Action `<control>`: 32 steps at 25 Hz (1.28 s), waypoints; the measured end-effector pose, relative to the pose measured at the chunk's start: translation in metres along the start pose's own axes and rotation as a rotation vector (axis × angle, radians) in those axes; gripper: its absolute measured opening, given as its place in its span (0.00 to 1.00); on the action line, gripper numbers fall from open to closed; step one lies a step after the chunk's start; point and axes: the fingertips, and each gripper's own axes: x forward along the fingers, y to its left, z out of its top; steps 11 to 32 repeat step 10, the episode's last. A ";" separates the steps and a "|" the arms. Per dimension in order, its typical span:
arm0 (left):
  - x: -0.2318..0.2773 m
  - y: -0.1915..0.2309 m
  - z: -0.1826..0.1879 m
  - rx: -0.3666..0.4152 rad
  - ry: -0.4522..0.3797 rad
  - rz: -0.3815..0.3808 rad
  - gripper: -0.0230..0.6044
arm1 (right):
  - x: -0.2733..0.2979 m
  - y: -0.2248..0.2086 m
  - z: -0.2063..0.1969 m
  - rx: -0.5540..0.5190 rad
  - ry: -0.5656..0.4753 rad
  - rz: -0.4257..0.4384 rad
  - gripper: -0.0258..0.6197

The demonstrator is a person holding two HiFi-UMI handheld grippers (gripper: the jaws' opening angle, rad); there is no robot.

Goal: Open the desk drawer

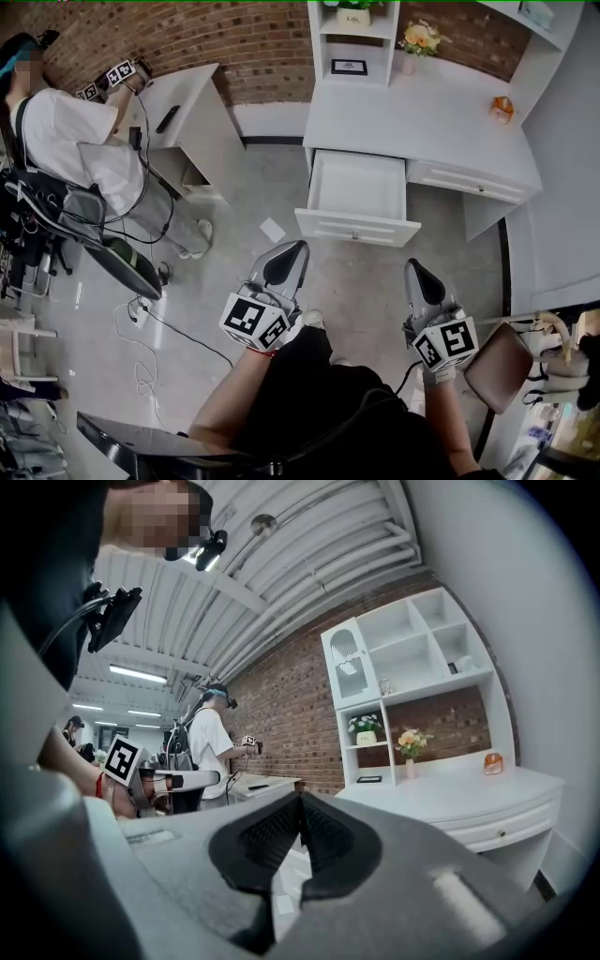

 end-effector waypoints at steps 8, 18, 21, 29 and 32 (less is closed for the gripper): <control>-0.004 0.017 0.001 -0.010 0.003 0.022 0.04 | 0.012 0.004 0.000 0.004 0.003 0.020 0.04; -0.004 0.022 0.001 -0.013 0.001 0.031 0.04 | 0.015 0.002 -0.001 0.004 0.004 0.019 0.04; -0.004 0.022 0.001 -0.013 0.001 0.031 0.04 | 0.015 0.002 -0.001 0.004 0.004 0.019 0.04; -0.004 0.022 0.001 -0.013 0.001 0.031 0.04 | 0.015 0.002 -0.001 0.004 0.004 0.019 0.04; -0.004 0.022 0.001 -0.013 0.001 0.031 0.04 | 0.015 0.002 -0.001 0.004 0.004 0.019 0.04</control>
